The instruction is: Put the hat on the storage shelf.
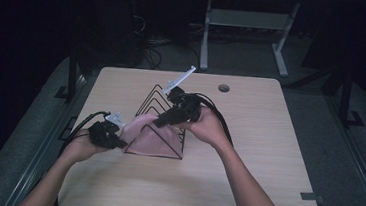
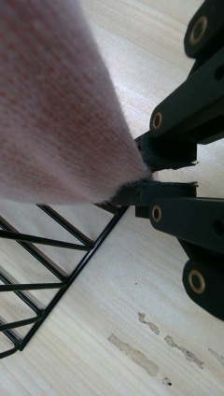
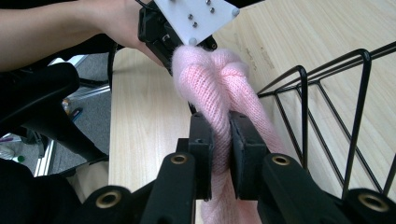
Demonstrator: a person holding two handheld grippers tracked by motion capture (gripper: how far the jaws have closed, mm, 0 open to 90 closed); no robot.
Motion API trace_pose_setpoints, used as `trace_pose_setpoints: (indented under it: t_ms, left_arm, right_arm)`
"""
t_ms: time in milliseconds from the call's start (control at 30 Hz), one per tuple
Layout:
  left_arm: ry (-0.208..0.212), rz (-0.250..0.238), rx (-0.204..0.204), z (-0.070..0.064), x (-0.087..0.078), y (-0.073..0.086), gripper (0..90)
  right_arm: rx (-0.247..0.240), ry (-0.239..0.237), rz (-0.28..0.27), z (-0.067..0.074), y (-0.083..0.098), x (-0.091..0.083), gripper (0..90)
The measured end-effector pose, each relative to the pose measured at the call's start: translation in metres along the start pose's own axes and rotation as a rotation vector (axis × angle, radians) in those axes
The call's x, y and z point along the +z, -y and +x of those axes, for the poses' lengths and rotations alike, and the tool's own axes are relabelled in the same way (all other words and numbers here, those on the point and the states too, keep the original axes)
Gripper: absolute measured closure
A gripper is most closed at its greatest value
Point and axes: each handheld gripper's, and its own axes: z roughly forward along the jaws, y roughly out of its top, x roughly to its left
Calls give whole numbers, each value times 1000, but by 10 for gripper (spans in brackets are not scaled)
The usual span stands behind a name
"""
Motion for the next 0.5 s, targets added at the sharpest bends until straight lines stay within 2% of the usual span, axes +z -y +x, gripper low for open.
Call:
trace_pose_setpoints:
  t_ms: [67, 133, 233, 400, 500]
  left_arm:
    - [-1, -8, 3, 0, -1, 0, 803]
    - [-2, -25, 0, -2, -2, 0, 746]
    - [-1, -32, 18, -1, -7, -1, 719]
    - [5, -44, 14, -3, -11, -4, 686]
    - [9, -50, 9, -4, -12, -5, 661]
  right_arm:
    - [4, -3, -1, 0, 0, -1, 775]
    - [4, 0, -13, 0, 1, -1, 738]
    - [3, 2, -24, 1, 4, -2, 710]
    - [8, 6, -37, 2, 6, -8, 640]
    - [9, -2, -67, 2, 7, -15, 617]
